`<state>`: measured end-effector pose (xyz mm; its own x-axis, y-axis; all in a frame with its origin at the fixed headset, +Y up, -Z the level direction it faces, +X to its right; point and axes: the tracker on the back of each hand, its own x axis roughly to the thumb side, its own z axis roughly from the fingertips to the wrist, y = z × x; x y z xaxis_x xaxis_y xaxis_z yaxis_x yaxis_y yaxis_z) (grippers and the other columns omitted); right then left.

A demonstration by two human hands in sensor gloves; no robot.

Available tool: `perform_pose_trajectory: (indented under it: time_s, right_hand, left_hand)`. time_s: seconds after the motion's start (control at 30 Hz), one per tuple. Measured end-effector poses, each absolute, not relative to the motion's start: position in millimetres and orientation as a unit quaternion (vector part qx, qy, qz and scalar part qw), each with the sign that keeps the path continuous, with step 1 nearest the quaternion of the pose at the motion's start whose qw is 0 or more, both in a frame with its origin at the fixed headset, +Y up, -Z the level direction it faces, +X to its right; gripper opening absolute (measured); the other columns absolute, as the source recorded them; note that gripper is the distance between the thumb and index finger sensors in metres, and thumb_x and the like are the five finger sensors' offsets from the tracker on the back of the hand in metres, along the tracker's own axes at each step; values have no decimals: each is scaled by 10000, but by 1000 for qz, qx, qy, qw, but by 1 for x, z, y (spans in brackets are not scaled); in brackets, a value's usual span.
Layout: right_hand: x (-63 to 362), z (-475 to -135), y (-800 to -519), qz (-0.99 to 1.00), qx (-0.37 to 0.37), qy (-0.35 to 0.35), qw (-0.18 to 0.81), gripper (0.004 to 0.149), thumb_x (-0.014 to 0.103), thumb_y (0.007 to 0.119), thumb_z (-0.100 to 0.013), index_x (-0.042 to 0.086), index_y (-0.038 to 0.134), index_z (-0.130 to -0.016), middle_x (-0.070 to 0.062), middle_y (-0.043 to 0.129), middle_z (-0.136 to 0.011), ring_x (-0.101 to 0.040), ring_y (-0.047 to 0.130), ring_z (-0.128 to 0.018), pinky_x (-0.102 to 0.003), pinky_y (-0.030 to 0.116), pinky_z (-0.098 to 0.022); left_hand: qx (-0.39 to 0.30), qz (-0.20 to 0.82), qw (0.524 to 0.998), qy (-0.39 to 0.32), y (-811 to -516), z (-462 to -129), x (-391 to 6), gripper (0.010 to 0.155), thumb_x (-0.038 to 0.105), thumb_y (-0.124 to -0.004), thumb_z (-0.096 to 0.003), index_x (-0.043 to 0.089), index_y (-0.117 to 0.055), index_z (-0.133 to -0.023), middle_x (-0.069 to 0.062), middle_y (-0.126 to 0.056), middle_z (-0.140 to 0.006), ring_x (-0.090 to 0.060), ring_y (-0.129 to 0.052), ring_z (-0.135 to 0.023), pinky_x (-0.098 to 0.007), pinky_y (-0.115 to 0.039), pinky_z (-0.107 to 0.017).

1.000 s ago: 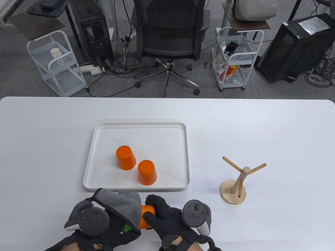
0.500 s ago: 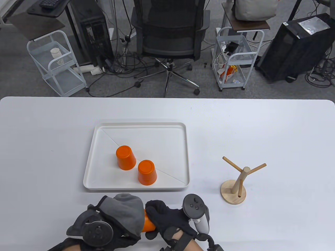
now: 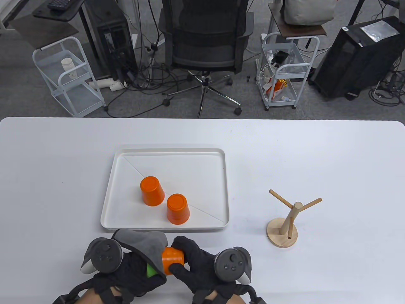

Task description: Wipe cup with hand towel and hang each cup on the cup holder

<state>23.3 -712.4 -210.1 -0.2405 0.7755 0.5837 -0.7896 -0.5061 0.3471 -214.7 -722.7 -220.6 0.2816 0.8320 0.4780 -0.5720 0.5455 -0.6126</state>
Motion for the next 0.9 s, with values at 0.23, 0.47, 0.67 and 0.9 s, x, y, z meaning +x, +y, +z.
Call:
perform_pose_trajectory:
  time_s: [0.23,0.47,0.67,0.9]
  right_hand:
    - [19,-202,-706,800,405,-64,439,781,482,731,-504,135,279,-1038,-210,504,-1070,-445,803,-827,-652,527,-743]
    - [16,-206,-709,795,359,-15,489,781,504,691,-513,74,312,-1043,-256,543,-1039,-431,856,-750,-646,590,-704]
    - [18,-215,-723,768,298,67,563,770,543,650,-521,23,390,-1026,-282,667,-956,-381,960,-615,-616,708,-634]
    - [20,-221,-739,747,222,148,609,767,577,602,-523,-29,498,-982,-289,809,-823,-308,1045,-441,-572,830,-508]
  left_hand:
    - [-227,545,714,-376,-737,-225,-217,917,702,-737,-445,440,-26,-962,-49,-219,-1127,-233,-924,-680,-549,-777,-579]
    - [-190,490,750,-402,-729,-225,-220,923,682,-755,-440,446,-27,-955,-45,-194,-1125,-258,-893,-712,-574,-734,-615]
    - [-128,359,816,-434,-715,-218,-218,931,659,-776,-435,479,-13,-937,-12,-153,-1129,-268,-858,-764,-585,-692,-668]
    - [-85,238,851,-460,-710,-205,-209,935,629,-791,-436,511,7,-910,32,-86,-1121,-288,-796,-832,-603,-623,-726]
